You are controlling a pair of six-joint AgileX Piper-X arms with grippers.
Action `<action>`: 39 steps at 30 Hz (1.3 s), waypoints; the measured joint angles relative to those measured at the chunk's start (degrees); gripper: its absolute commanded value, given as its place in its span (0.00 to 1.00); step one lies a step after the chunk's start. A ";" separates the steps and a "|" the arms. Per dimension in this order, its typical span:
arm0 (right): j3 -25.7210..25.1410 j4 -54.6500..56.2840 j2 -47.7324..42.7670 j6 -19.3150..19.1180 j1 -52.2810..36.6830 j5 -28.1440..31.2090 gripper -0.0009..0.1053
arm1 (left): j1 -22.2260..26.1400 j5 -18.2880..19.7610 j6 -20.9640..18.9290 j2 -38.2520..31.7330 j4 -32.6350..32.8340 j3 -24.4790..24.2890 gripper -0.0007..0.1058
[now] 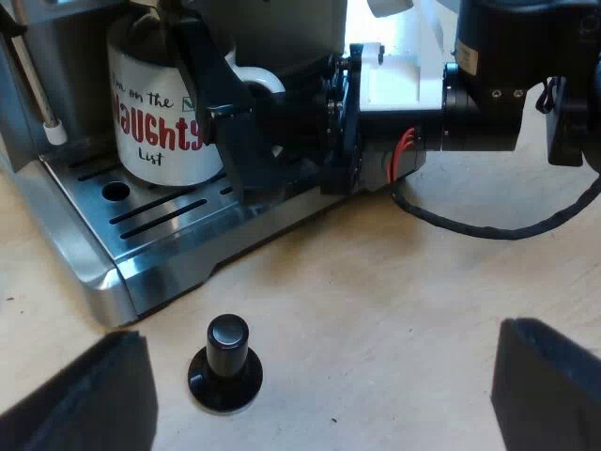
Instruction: Remove mug from coffee machine
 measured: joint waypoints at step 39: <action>25.37 20.63 -43.59 -0.11 4.05 11.66 0.01 | 0.00 4.76 0.75 -2.26 -0.66 0.00 0.82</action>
